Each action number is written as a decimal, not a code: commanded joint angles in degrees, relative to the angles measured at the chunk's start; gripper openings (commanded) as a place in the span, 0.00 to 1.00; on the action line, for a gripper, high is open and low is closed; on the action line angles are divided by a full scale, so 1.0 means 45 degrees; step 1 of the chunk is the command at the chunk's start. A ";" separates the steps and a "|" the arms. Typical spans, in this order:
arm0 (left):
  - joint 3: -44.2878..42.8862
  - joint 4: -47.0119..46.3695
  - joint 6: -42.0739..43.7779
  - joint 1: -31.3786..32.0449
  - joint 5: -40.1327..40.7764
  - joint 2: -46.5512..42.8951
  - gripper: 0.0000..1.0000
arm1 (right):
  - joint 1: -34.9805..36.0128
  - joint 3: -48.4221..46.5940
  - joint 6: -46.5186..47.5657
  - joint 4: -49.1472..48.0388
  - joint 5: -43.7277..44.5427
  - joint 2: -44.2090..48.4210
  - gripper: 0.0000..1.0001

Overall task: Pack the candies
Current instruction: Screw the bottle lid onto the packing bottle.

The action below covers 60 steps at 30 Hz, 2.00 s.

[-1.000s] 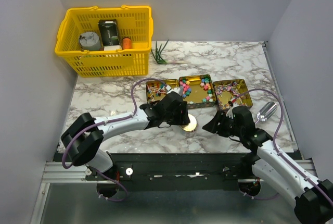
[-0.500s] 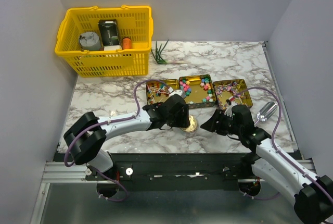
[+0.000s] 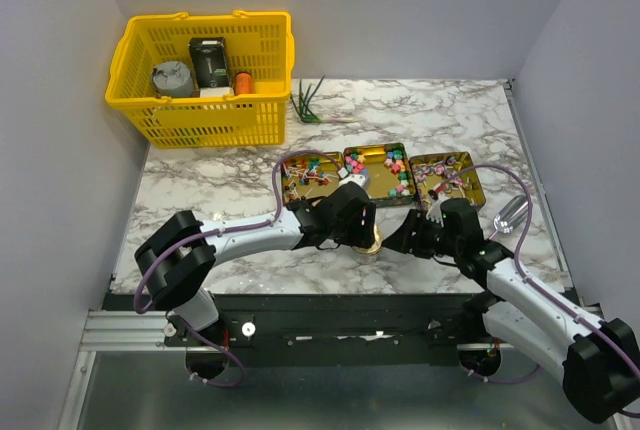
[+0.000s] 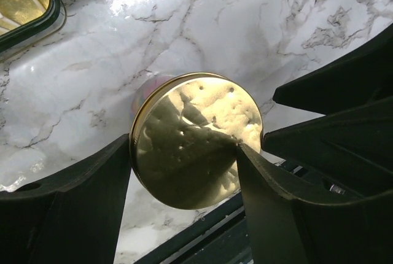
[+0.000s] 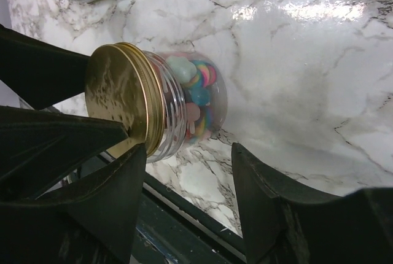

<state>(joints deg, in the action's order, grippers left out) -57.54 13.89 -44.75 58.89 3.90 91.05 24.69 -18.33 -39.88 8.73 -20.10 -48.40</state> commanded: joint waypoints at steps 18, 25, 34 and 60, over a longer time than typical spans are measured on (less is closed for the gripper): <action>0.0051 0.0137 0.0589 0.0291 0.0110 -0.0212 0.78 | 0.0041 0.0030 -0.0103 -0.0397 0.0345 0.1127 0.62; 0.0325 -0.0333 0.0882 0.0291 -0.0339 -0.0408 0.82 | 0.0041 -0.0438 0.0151 -0.0378 0.0325 -0.0082 0.62; 0.0579 -0.0450 0.1039 0.0311 -0.0243 -0.0954 0.89 | 0.0080 -0.0752 0.0190 -0.0651 0.0170 -0.0631 0.62; 0.0364 0.0292 0.1332 0.0311 0.1300 -0.0721 0.88 | 0.0081 -0.1005 0.0268 -0.0710 0.0208 -0.1295 0.62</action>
<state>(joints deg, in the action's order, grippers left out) -55.42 13.45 -39.90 59.77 5.63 87.35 24.71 -21.30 -39.92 6.94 -20.18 -53.54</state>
